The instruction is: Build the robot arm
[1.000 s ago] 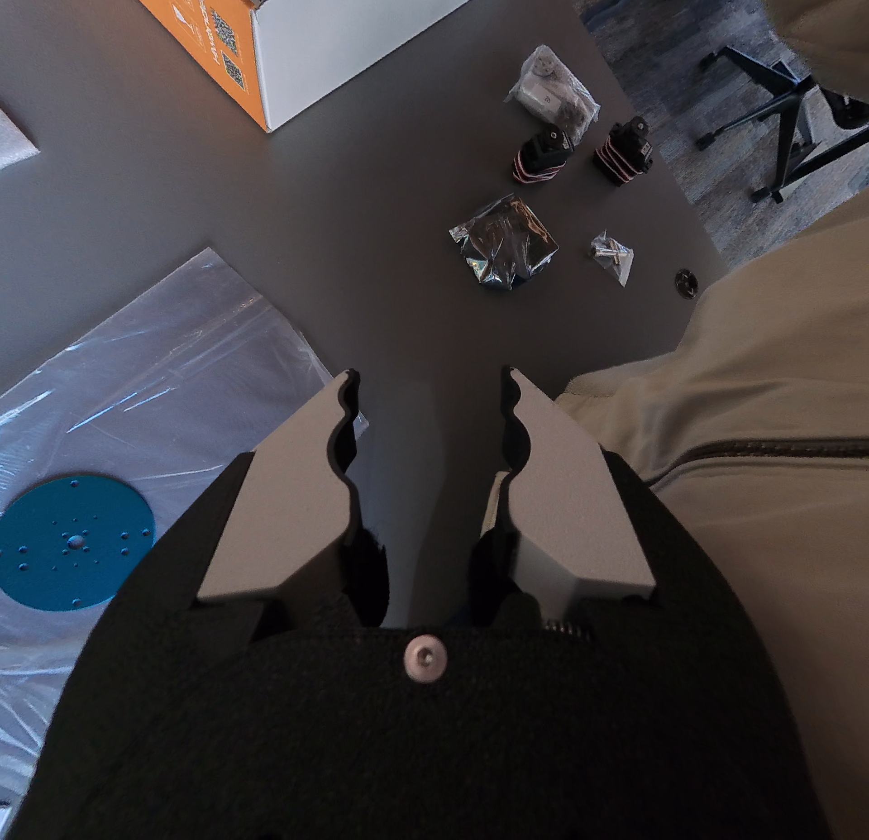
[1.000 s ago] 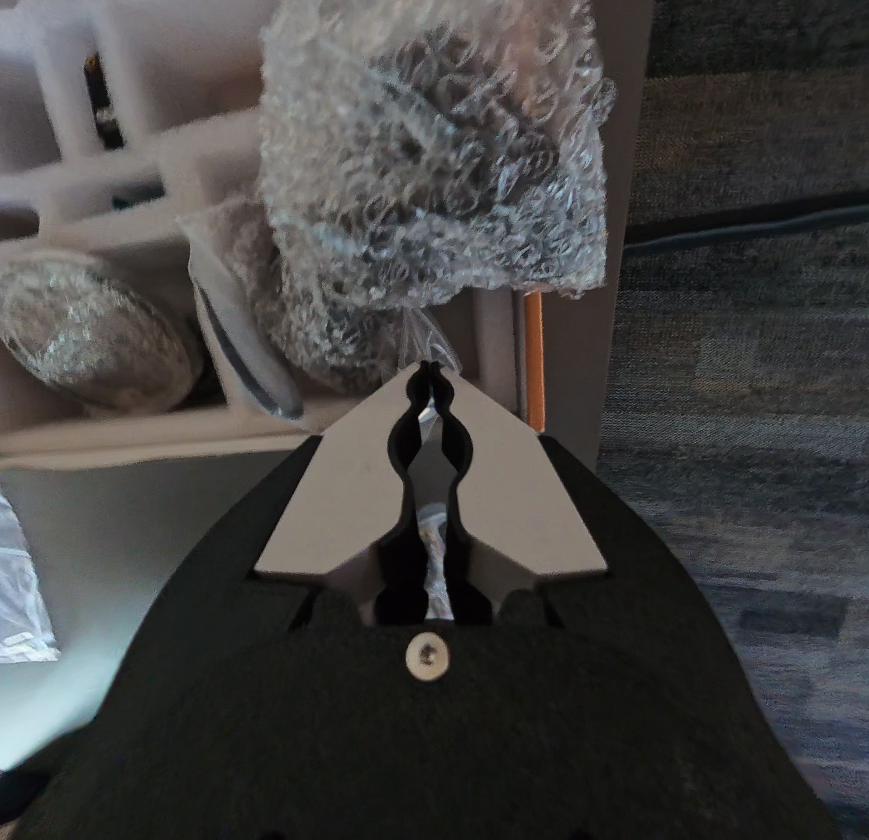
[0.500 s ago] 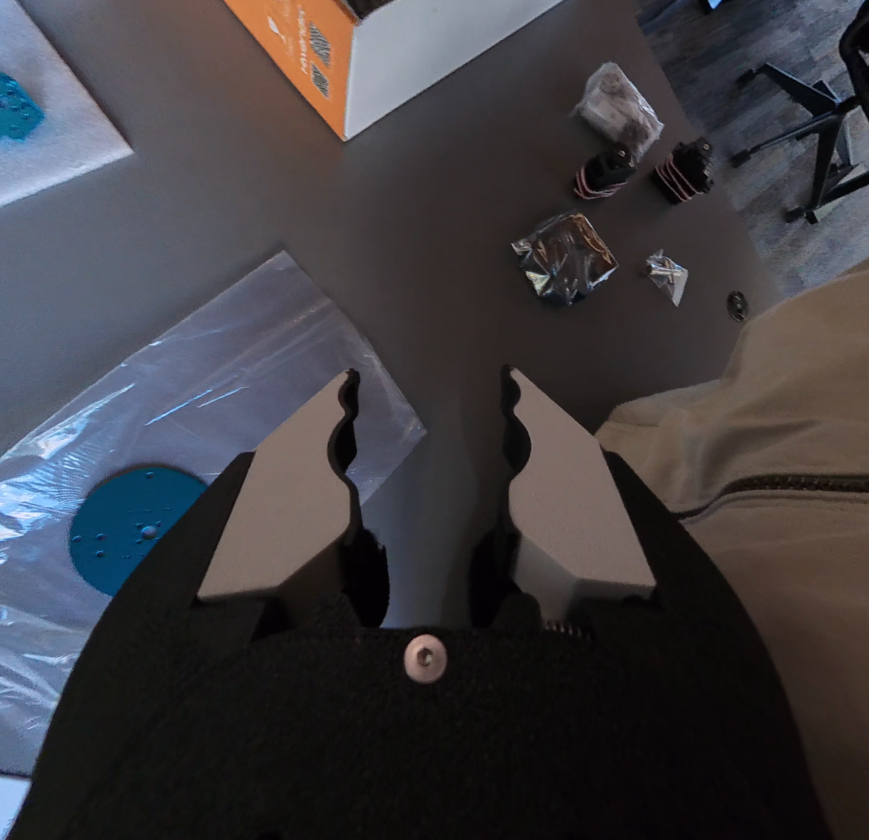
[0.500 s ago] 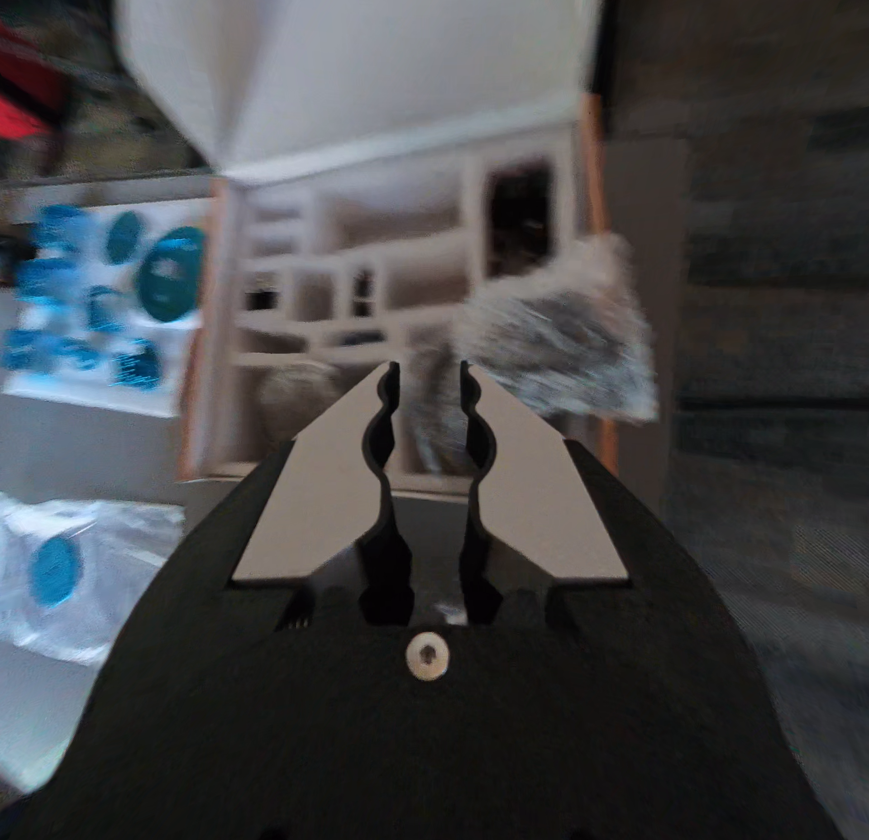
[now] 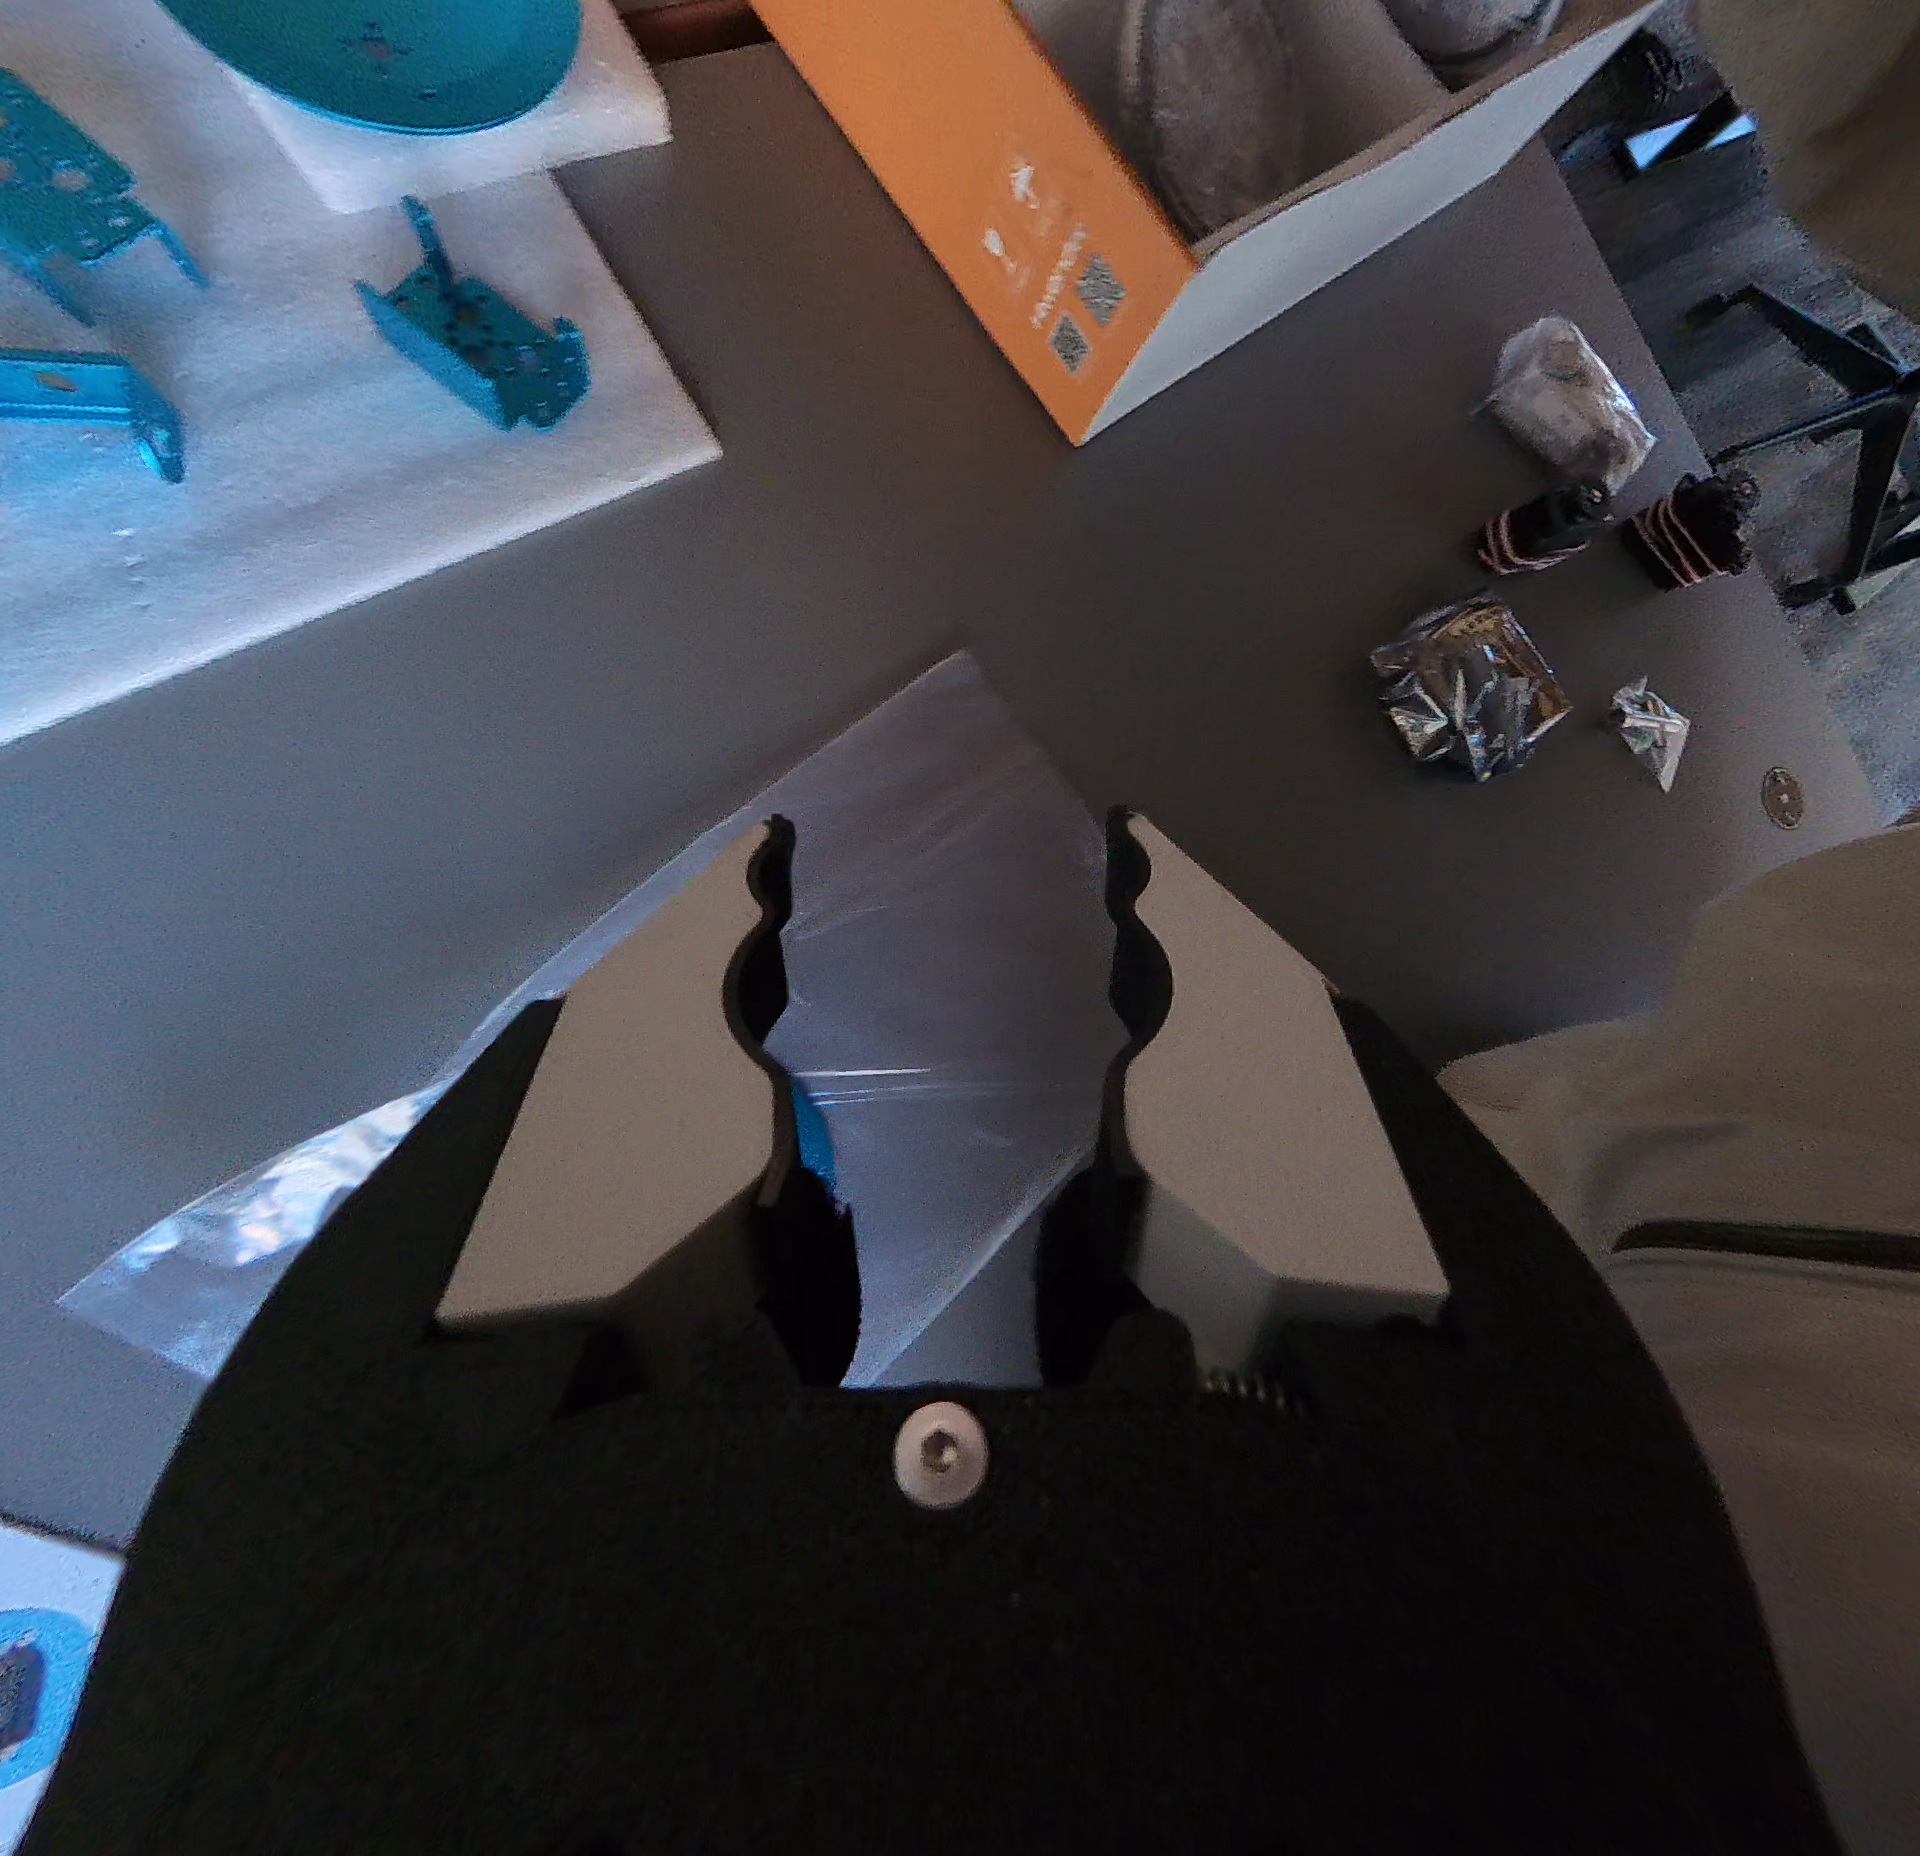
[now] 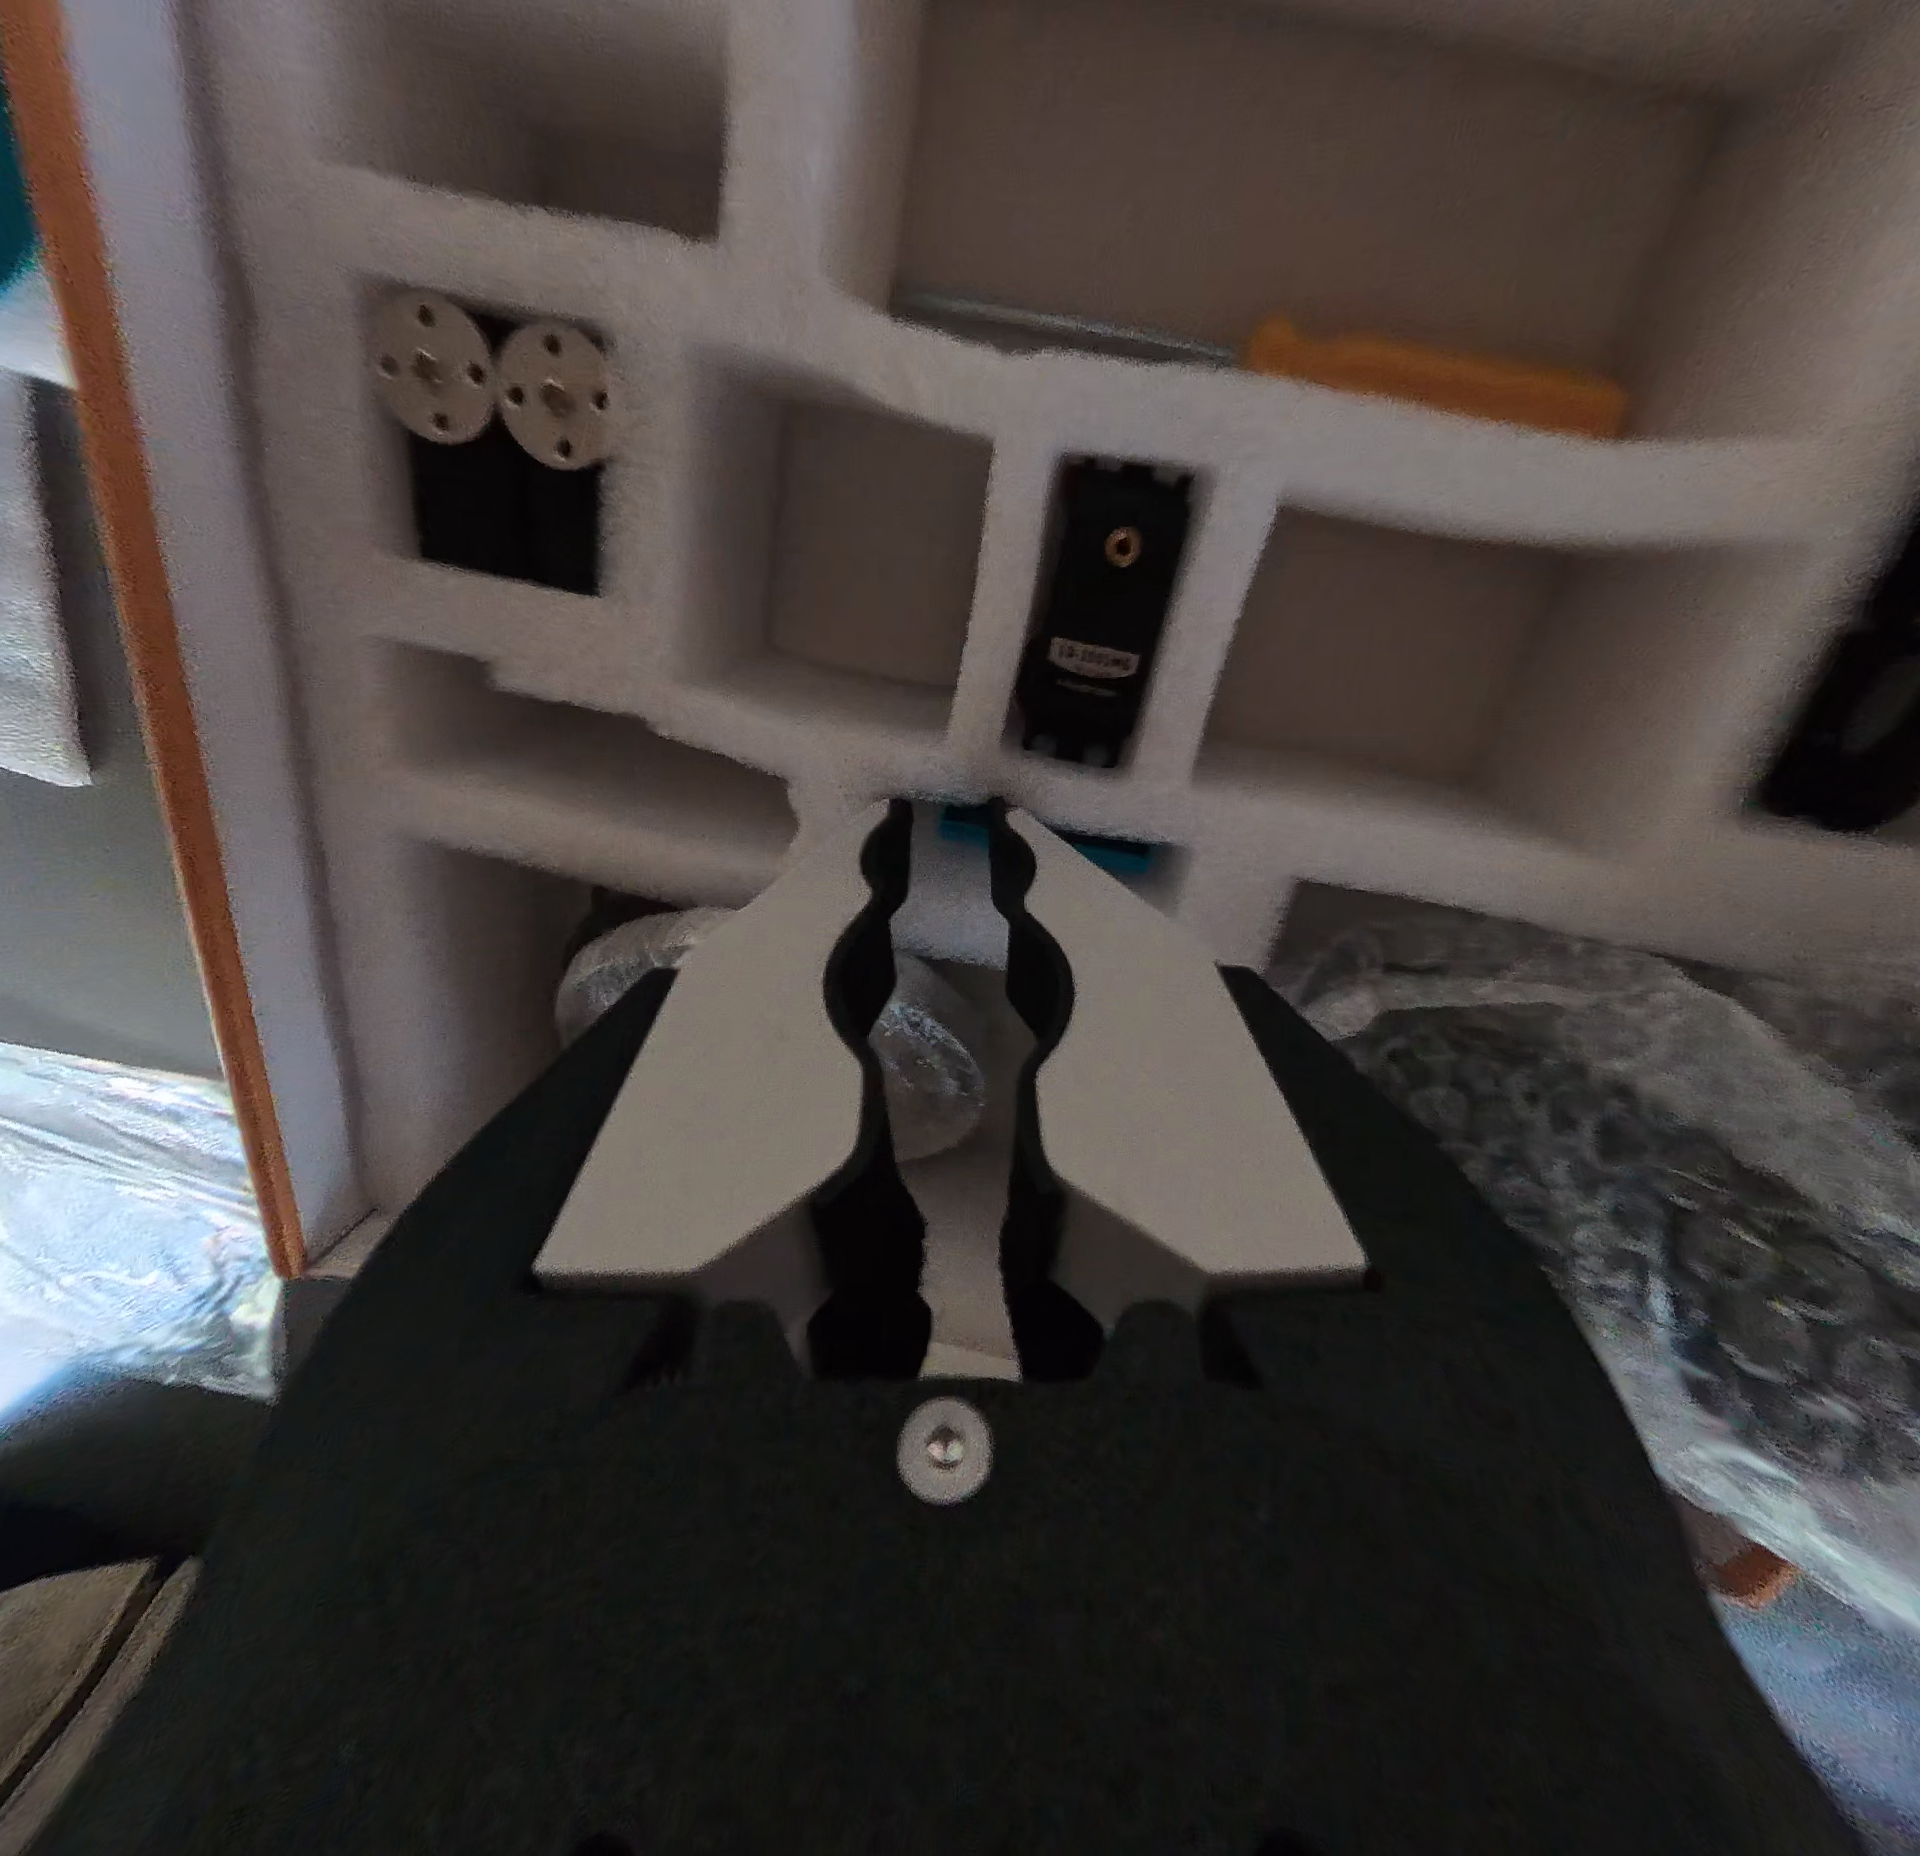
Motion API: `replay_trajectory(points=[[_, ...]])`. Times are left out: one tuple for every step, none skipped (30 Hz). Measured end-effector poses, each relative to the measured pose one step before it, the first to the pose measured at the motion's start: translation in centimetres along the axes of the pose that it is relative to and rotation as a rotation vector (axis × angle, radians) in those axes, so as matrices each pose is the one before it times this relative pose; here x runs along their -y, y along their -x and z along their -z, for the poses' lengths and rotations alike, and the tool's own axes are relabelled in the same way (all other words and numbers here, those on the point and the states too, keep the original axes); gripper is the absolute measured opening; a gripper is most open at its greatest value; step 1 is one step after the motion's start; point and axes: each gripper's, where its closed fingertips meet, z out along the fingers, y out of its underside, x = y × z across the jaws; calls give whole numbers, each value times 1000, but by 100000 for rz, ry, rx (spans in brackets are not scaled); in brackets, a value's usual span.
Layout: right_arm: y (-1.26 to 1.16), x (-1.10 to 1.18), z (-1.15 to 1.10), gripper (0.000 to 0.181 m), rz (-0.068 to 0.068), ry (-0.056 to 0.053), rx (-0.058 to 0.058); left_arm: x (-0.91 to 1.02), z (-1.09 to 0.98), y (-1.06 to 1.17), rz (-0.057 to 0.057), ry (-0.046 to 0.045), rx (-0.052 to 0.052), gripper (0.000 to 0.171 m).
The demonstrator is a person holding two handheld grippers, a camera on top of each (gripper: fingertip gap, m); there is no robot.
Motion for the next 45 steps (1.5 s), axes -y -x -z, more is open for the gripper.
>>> replay_trajectory(points=[[22, -332, -679, 11, -2339, 3823, -542, -133, 166, 893, 877, 31, -15, 60], [-96, -1, -448, 8, -1046, 676, -980, -169, 149, 890, 902, 46, -60, 60], [-45, 28, -176, 7, -665, 266, -234, -197, 136, 839, 953, 93, -168, 60], [-2, 14, -94, 7, -1251, 32, 642, -232, 142, 800, 1026, 246, -249, 60], [50, -82, -202, 6, -2145, -465, 1515, -243, 147, 737, 1055, 282, -288, 60], [182, -210, -257, 1, -1945, -286, 2620, -230, 149, 664, 981, 125, -379, 60], [76, 21, -59, 1, -1579, -1428, 2261, -202, 151, 578, 836, 68, -455, 60], [53, -53, 123, 1, -570, -164, 2088, -201, 142, 522, 636, 236, -443, 60], [103, 52, 337, 0, -673, -390, 1891, -199, 160, 459, 373, 400, -336, 60], [-38, 137, 592, 0, -334, -1052, 276, -150, 181, 400, 75, 335, -136, 60], [-88, 313, 758, 0, 448, -2359, -584, -84, 225, 351, -225, 124, 57, 60], [74, 142, 652, 0, -177, -1146, 801, -45, 247, 301, -493, -35, 260, 60], [95, -42, 485, 0, -1333, -451, 1464, -45, 253, 266, -618, -53, 446, 60], [131, 17, 420, 0, -1188, -1034, 1666, -58, 251, 223, -471, -39, 566, 60], [-11, 106, 494, 0, -767, -1479, 556, -50, 244, 191, -73, -203, 627, 60], [-30, 115, 530, 0, -512, -1260, 90, -27, 252, 121, 391, -509, 537, 60], [-22, 168, 512, 0, 179, -1325, -495, -24, 215, 66, 725, -717, 364, 60], [23, 65, 438, 0, 213, -781, -500, -40, 169, -4, 827, -722, 208, 60], [145, -13, 424, 0, 514, -518, 195, -100, 106, -62, 751, -491, 77, 60], [277, 177, 582, 0, 369, -1938, 941, -125, 59, -113, 595, -152, 8, 60], [285, 227, 755, 0, 47, -2336, 1071, -116, 48, -156, 354, -23, -33, 60], [544, 407, 849, 0, 804, -3416, 2919, -46, 65, -219, 26, -134, -64, 60], [592, 400, 902, 0, 716, -3204, 3076, 20, 70, -262, -299, -272, -92, 60], [367, 175, 910, 0, 148, -1713, 1419, 78, 76, -282, -540, -261, -127, 60], [1041, 223, 874, 0, 711, -2254, 5340, 91, 73, -269, -665, -140, -71, 60], [1718, 418, 898, 0, 2150, -4010, 8086, 113, 70, -225, -663, -158, 53, 60], [2078, 356, 798, 0, 5738, -4276, 7668, 151, 82, -169, -556, -330, 198, 60], [2858, 137, 593, 0, 8746, -3380, 9999, 177, 115, -124, -318, -456, 347, 60], [3088, 190, 351, 0, 10386, -4373, 9417, 184, 140, -117, -13, -562, 373, 60], [2451, 112, 105, 0, 9401, -3915, 4530, 177, 172, -80, 232, -615, 424, 60], [2457, -230, -149, 0, 6649, -1660, 5362, 179, 219, -73, 475, -643, 511, 60], [2178, -496, -336, 0, 3456, 257, 4585, 180, 282, -78, 694, -745, 569, 60], [2049, -578, -493, 0, 2346, 177, 4570, 195, 353, -92, 756, -922, 665, 60], [1930, -558, -621, 0, 2306, -1137, 4168, 155, 407, -109, 763, -1046, 838, 60], [1684, -750, -793, 0, 1125, -1067, 3521, 74, 453, -102, 814, -914, 1030, 60], [1723, -1215, -974, 0, 308, 899, 4944, -72, 503, -108, 938, -648, 1251, 60], [1442, -1704, -1081, 0, 950, 3727, 3671, -173, 552, -136, 1251, -530, 1336, 60], [1110, -1807, -1128, 0, 1758, 4446, 1870, -281, 621, -217, 1700, -547, 1228, 60], [969, -1588, -1133, 0, 1338, 3156, 1329, -390, 676, -278, 2059, -539, 1160, 60], [964, -1214, -1103, 0, -101, 540, 1684, -589, 750, -279, 1896, -219, 1477, 59], [767, -1050, -1082, 0, -1492, -849, 886, -823, 835, -134, 1236, 594, 2668, 58], [911, -1054, -1065, 0, -1548, -302, 1684, -1025, 908, 45, 687, 1156, 3816, 57], [1221, -758, -1034, 0, 502, -885, 2663, -1085, 954, 42, 723, 845, 3764, 57], [1142, -368, -961, 0, 3686, -1969, 607, -1119, 971, -53, 1286, 345, 3043, 56], [1179, 36, -824, 0, 6378, -2982, -810, -1142, 927, -117, 2024, 110, 2441, 55]])
